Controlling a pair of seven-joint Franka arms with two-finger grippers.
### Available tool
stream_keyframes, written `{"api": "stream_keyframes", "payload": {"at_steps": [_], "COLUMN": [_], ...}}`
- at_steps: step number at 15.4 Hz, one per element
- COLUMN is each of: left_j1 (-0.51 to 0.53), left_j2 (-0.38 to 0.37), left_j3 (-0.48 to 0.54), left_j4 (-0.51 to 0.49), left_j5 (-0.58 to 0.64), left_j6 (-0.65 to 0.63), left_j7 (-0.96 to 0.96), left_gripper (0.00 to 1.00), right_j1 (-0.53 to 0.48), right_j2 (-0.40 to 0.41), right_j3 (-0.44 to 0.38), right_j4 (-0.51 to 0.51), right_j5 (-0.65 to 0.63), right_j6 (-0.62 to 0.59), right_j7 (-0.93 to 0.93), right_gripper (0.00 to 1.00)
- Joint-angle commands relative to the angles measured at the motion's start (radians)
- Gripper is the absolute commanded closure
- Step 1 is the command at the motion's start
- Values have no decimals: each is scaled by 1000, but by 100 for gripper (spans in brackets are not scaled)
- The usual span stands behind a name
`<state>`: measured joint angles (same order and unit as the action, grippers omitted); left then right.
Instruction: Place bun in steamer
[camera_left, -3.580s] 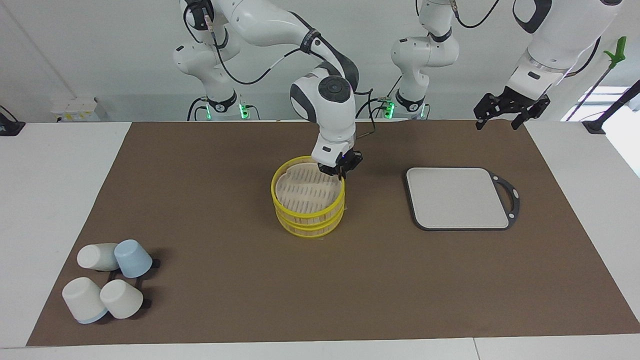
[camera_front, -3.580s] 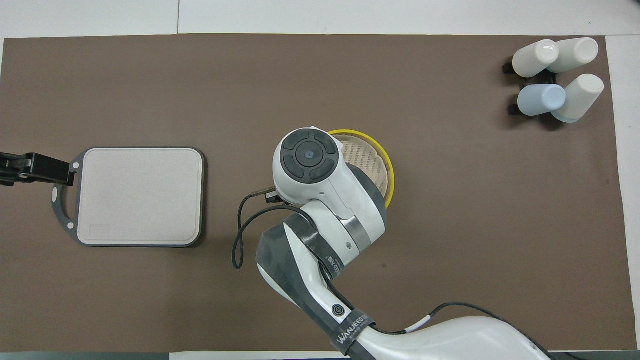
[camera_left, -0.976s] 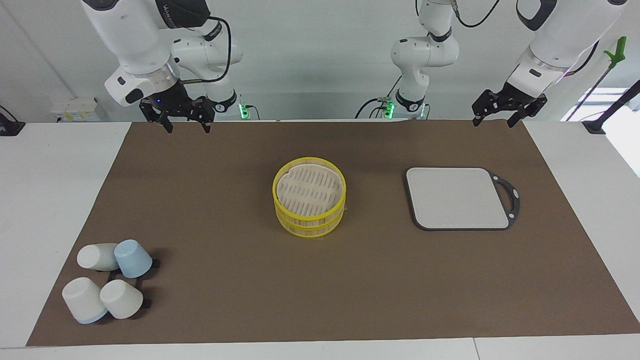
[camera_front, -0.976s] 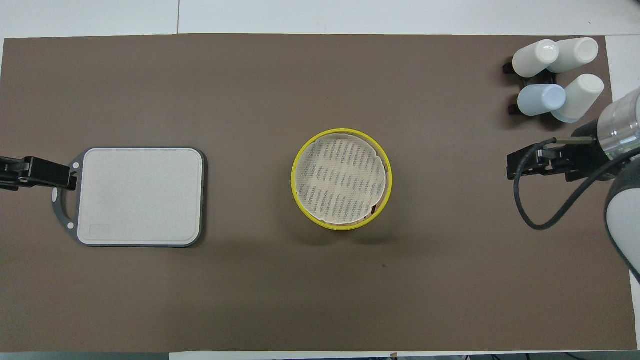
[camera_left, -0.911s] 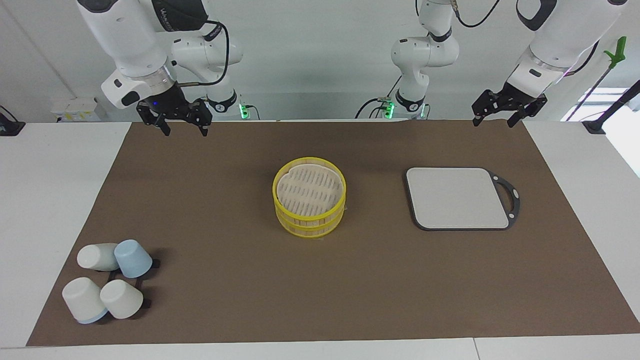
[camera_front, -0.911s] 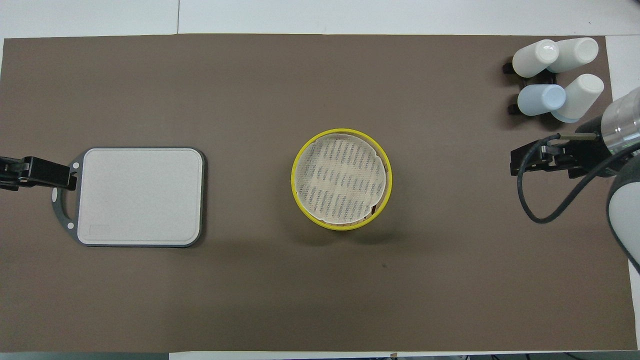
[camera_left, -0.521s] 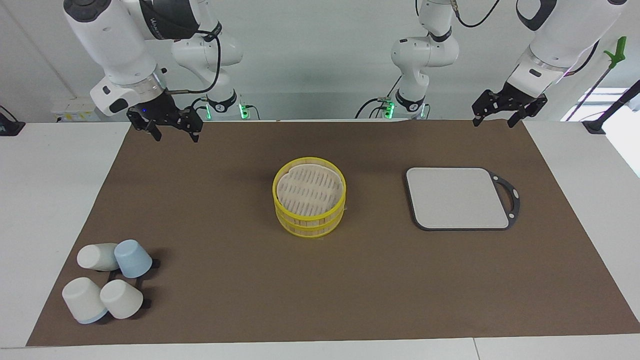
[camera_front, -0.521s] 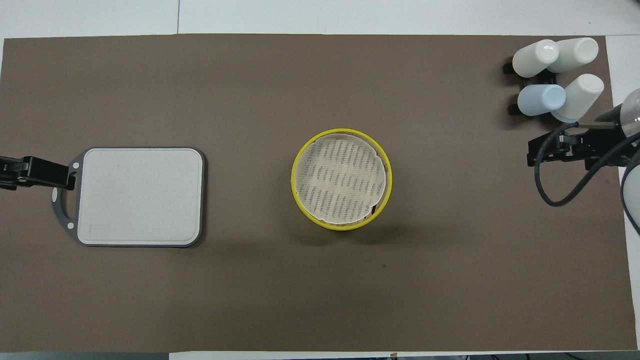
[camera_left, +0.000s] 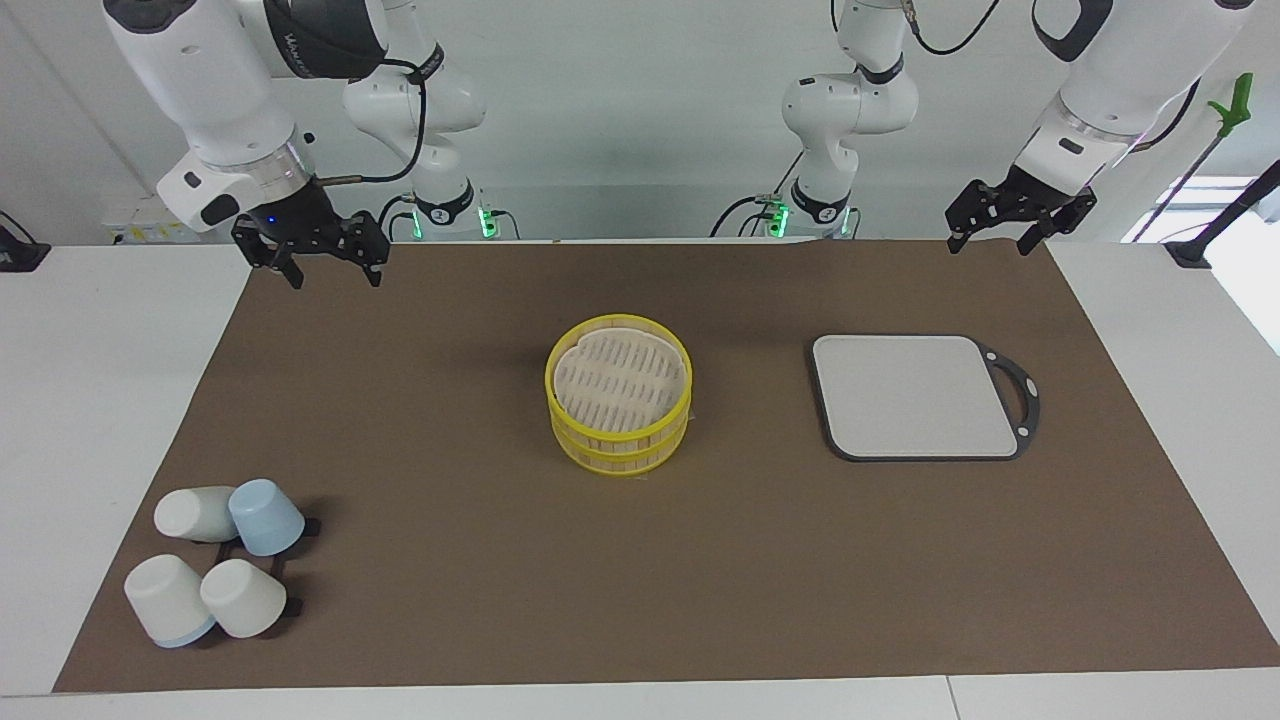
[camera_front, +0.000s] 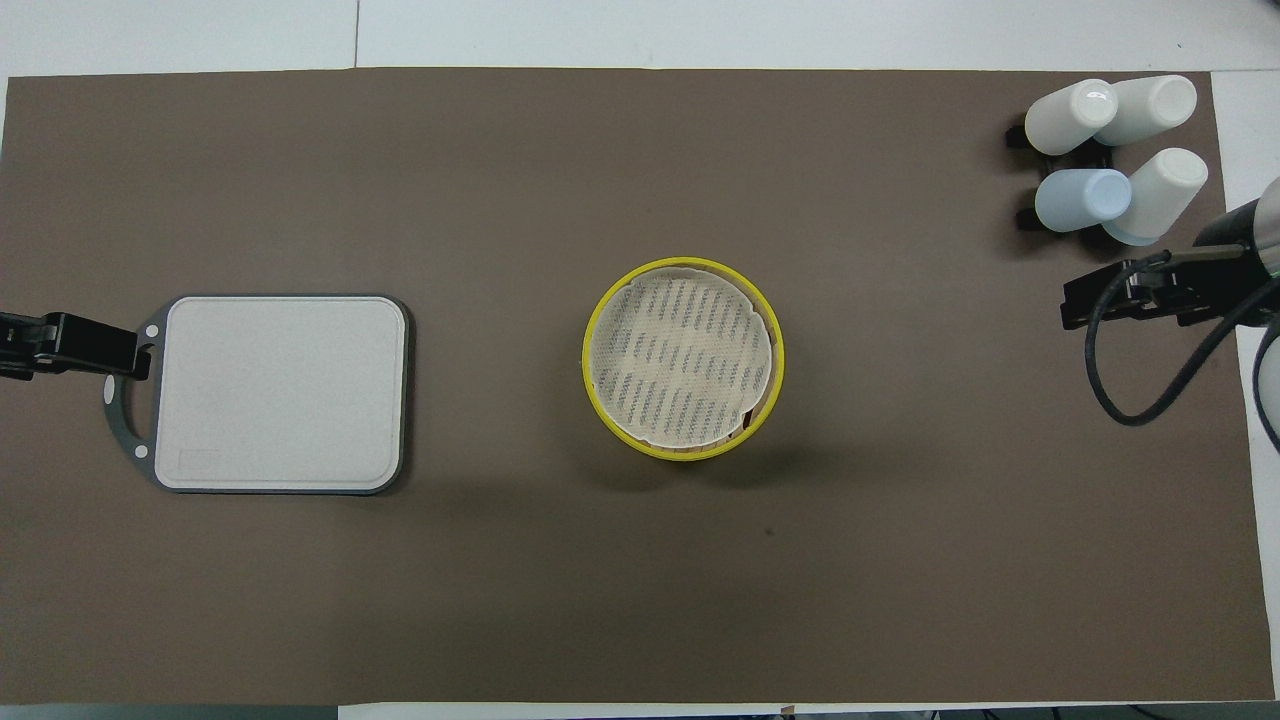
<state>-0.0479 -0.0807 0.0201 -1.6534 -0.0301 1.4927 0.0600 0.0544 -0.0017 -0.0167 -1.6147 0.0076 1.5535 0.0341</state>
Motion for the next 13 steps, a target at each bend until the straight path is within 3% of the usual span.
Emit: {"api": "stream_keyframes", "payload": {"at_steps": [1, 13], "left_j1": [6, 13], "left_j2": [-19, -19], "left_j3": [-6, -6], "left_j4": [-13, -17], "left_j5": [15, 15], "left_j6": [9, 17], "left_j7": [11, 9], "left_gripper": [0, 0], "right_j1": [-21, -25], "right_j2": [8, 6], "right_j3": [17, 17], "right_j4": [9, 3], "right_j5": [-17, -17], "right_j6": [10, 42], "right_j7": [-25, -28], "right_gripper": [0, 0]}}
